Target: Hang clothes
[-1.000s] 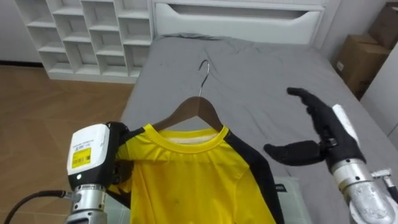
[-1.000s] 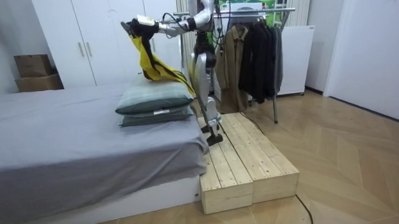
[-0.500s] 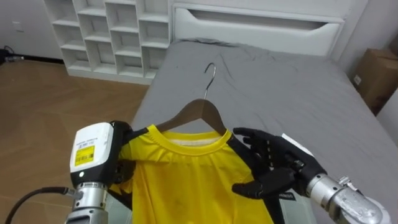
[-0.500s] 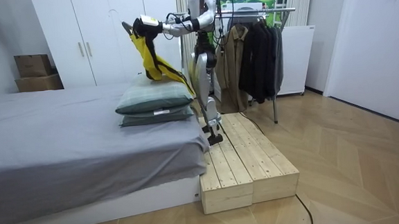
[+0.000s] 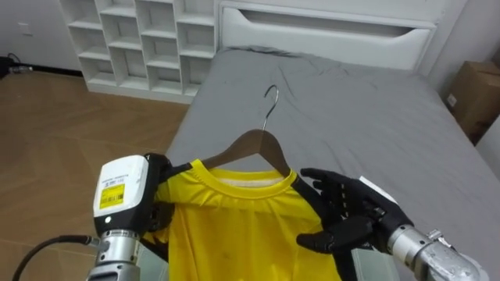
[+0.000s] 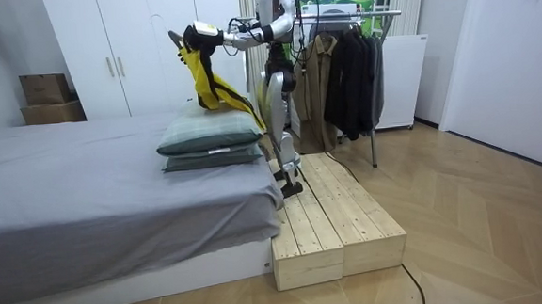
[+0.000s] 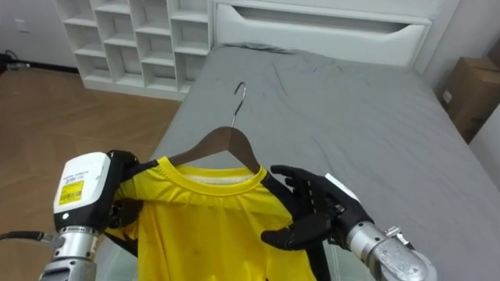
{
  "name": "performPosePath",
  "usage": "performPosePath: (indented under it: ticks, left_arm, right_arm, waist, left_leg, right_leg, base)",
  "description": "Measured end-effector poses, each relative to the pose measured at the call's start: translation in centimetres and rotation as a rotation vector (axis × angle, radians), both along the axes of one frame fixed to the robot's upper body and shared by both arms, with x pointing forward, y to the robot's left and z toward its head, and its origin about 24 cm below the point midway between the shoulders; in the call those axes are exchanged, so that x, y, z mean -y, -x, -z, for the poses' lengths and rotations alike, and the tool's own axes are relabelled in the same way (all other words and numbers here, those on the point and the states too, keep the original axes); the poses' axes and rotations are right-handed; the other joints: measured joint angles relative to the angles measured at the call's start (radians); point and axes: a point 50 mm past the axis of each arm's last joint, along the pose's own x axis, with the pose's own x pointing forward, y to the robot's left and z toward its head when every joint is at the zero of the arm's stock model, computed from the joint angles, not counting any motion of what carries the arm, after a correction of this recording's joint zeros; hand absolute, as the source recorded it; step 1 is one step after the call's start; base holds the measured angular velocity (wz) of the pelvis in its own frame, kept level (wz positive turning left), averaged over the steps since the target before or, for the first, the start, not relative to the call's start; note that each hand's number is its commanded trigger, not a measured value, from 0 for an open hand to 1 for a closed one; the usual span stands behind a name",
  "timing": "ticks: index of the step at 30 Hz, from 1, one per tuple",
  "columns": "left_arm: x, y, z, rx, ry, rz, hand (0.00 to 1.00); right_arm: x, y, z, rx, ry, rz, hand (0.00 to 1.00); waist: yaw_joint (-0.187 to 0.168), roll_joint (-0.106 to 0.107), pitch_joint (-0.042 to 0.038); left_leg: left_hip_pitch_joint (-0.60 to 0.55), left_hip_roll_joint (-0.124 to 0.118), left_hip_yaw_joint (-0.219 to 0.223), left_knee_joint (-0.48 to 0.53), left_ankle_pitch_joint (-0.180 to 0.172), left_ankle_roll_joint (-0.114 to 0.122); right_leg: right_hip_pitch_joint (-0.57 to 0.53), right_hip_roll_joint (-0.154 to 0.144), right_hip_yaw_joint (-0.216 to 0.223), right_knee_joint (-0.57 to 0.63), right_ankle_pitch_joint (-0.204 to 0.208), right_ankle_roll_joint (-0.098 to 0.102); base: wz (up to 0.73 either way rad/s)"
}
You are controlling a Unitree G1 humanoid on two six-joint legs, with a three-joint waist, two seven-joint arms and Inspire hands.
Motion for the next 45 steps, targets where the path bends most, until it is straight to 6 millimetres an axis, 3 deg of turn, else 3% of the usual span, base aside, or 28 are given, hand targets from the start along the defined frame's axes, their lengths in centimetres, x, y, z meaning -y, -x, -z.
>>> performPosePath:
  ticks: [6,14,25,32,45]
  left_arm:
    - [0.0,0.0,0.0,0.003,-0.002,-0.006,1.0]
    - [0.4,0.0,0.2,-0.004,0.018,-0.017,1.0]
    - [1.2,0.0,0.4,-0.005,0.041,-0.009,1.0]
    - [1.6,0.0,0.3,0.003,0.051,0.007,1.0]
    - [3.8,0.4,0.9,-0.023,0.041,0.104,1.0]
  right_arm:
    - [0.2,0.0,0.2,-0.002,0.007,0.035,0.0]
    - [0.4,-0.2,0.4,0.017,0.021,0.147,0.0]
    - [1.0,-0.4,0.2,0.057,0.077,0.276,0.0]
    - [1.3,-1.6,-1.3,0.129,0.079,0.363,0.0]
    - [0.1,-2.2,-1.0,0.14,0.171,0.336,0.0]
  waist:
    - [-0.015,0.006,-0.0021]
    - [-0.035,0.034,-0.0112]
    - [-0.035,0.044,-0.0057]
    - [-0.034,0.044,-0.005]
    - [-0.024,0.038,0.0008]
  left_leg:
    - [-0.008,-0.002,-0.011,0.011,0.0,0.0]
    - [-0.014,0.0,-0.011,0.018,0.0,0.0]
    - [-0.009,0.001,-0.005,0.01,0.0,0.001]
    - [-0.004,0.001,-0.004,0.008,0.0,0.001]
    - [-0.009,0.0,0.0,0.008,0.0,0.001]
  right_leg:
    - [0.004,0.0,-0.014,-0.001,0.001,0.001]
    - [0.001,0.0,-0.013,0.0,0.003,0.001]
    - [0.003,0.002,-0.001,0.002,0.006,0.002]
    - [0.004,0.001,0.001,0.0,0.006,0.002]
    - [-0.003,0.001,-0.001,-0.001,0.006,0.002]
  base:
    - [0.05]
    - [0.02]
    - [-0.01]
    - [0.0]
    - [0.0]
